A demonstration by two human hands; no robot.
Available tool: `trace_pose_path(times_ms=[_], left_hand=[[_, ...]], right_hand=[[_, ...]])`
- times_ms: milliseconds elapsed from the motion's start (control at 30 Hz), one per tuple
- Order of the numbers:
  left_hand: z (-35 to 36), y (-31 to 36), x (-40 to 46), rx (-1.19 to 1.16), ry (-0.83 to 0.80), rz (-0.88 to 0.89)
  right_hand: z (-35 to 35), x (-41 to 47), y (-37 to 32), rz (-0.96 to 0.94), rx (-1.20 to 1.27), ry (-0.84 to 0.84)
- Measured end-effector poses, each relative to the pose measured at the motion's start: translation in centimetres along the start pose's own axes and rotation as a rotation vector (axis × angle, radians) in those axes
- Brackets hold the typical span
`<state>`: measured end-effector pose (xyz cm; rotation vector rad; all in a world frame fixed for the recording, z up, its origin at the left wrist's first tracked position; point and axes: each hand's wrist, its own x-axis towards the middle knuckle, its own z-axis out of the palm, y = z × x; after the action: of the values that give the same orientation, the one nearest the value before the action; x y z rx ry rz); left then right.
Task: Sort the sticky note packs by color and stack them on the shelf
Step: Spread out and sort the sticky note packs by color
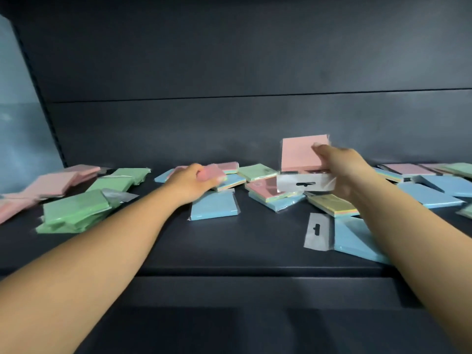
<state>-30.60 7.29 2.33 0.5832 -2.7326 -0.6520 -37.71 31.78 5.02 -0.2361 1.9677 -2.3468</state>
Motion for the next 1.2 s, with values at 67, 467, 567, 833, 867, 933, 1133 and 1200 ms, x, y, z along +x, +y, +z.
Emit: trace_pose_path(times_ms=[67, 467, 567, 833, 867, 933, 1133, 1200], left_hand=[[0.0, 0.0, -0.1, -0.001, 0.069, -0.031], [3.5, 7.0, -4.2, 0.463, -0.274, 0.278], [4.6, 7.6, -4.8, 0.456, -0.329, 0.358], [0.5, 3.5, -8.3, 0.243, -0.049, 0.235], [0.1, 2.7, -9.6, 0.242, -0.01, 0.219], [-0.8, 0.9, -11.9, 0.227, 0.083, 0.204], [-5.1, -4.7, -16.4, 0.229, 0.357, 0.123], [-6.4, -7.0, -17.5, 0.292, 0.436, 0.126]], right_hand=[[0.0, 0.1, 0.0, -0.01, -0.019, 0.0], [-0.6, -0.2, -0.5, -0.038, -0.106, 0.105], [-0.5, -0.5, -0.4, -0.026, -0.117, 0.072], [0.1, -1.9, -0.7, -0.007, -0.005, -0.083], [0.4, -2.3, -0.8, 0.001, 0.016, -0.128], [1.2, -3.4, -1.2, 0.021, 0.028, -0.213], [5.9, -7.1, -1.7, 0.028, -0.081, -0.375], [8.1, -8.6, -1.7, 0.053, -0.052, -0.45]])
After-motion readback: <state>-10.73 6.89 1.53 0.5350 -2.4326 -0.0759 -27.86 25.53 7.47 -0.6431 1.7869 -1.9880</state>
